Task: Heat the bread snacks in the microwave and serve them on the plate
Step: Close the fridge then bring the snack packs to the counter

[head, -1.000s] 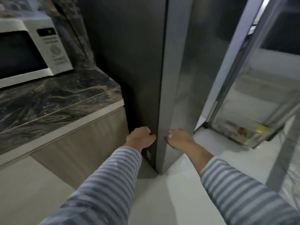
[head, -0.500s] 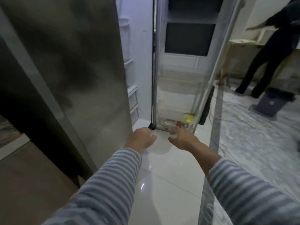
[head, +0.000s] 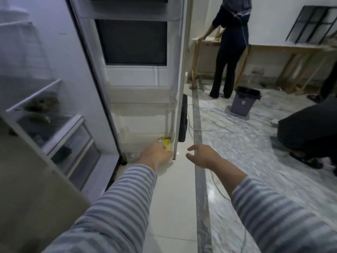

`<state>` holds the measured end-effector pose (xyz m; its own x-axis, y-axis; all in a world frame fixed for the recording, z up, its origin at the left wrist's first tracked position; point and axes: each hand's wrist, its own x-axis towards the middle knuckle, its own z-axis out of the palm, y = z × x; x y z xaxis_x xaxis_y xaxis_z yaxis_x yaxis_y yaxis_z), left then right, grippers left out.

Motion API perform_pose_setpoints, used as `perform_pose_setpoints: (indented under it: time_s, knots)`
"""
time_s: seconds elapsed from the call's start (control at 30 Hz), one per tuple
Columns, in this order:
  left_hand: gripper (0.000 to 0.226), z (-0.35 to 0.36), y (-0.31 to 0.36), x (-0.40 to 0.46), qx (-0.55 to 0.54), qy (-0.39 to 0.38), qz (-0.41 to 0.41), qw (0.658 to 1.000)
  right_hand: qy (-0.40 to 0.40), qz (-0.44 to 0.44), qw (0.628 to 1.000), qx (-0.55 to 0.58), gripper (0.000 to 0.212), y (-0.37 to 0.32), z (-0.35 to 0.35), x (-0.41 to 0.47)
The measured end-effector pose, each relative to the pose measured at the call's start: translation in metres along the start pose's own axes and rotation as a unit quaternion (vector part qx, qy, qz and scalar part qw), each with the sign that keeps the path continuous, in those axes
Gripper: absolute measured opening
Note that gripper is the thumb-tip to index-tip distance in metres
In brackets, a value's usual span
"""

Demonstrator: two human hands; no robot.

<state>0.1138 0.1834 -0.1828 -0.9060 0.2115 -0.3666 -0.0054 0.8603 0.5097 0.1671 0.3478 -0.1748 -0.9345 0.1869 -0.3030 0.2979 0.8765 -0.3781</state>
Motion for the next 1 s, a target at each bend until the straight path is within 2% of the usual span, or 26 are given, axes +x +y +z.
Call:
perform_pose_setpoints:
  time_s: [0.17,0.4,0.53,0.63,0.83,0.93,1.0]
  knots:
    - [0.028,-0.018,0.059,0.065,0.033,0.026,0.023,0.999,0.012,0.012,1.000,0.007,0.045,0.018,-0.040,0.072]
    - [0.029,-0.021,0.125,0.138,0.055,0.022,0.042,0.997,0.014,0.007,1.000,0.023,0.042,0.056,-0.089,0.143]
    - [0.036,-0.011,0.169,0.174,0.049,0.033,0.031,0.998,-0.002,-0.016,1.000,-0.003,0.039,0.090,-0.124,0.182]
    - [0.031,-0.006,0.204,0.197,0.017,0.058,0.003,0.998,-0.015,-0.051,0.998,-0.030,0.036,0.114,-0.158,0.209]
    - [0.025,-0.012,0.268,0.240,-0.020,0.161,-0.050,0.985,-0.033,-0.145,0.987,-0.060,0.040,0.149,-0.223,0.274]
    - [0.021,-0.022,0.285,0.254,0.031,0.251,-0.058,0.966,-0.048,-0.188,0.979,-0.063,0.039,0.150,-0.241,0.306]
    - [0.029,-0.031,0.287,0.263,0.108,0.344,-0.037,0.932,-0.046,-0.226,0.971,-0.060,0.040,0.143,-0.251,0.327]
